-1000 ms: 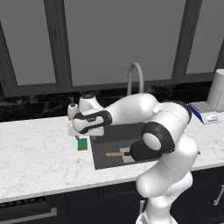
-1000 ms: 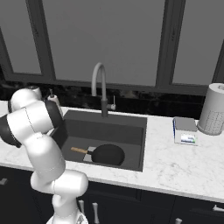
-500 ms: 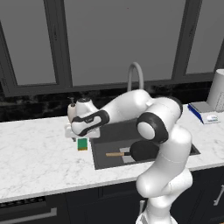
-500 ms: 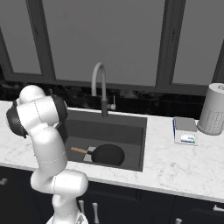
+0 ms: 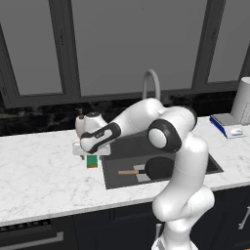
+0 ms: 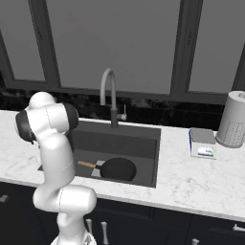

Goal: Pick the pan and sponge and place them into the sink. Then turn on the water.

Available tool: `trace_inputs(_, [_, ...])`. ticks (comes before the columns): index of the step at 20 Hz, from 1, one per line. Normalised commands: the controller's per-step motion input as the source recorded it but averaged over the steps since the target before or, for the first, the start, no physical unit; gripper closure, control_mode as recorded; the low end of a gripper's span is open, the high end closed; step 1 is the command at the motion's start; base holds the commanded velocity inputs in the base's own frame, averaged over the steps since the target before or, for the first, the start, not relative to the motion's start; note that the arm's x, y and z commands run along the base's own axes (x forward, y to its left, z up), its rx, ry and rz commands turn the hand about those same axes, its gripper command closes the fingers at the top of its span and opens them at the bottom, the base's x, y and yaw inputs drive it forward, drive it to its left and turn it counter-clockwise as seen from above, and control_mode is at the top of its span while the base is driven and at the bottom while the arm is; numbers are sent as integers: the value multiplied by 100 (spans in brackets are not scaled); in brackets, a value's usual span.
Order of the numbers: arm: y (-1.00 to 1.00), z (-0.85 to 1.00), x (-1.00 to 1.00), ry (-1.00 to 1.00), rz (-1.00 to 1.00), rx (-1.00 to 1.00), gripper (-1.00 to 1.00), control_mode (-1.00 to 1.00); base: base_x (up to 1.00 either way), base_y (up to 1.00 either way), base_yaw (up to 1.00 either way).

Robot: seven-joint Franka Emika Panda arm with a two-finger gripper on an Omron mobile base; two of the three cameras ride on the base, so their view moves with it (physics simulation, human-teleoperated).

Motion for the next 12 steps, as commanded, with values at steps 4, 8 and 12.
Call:
trace_inputs(4, [3, -26, 2, 0, 0, 0, -100, -100, 0, 0, 0])
trace_inputs(8, [4, -19, 0, 0, 2, 0, -100, -100, 0, 0, 0])
trace_inputs(12, [1, -6, 0, 1, 0, 0, 100, -100, 0, 0, 0])
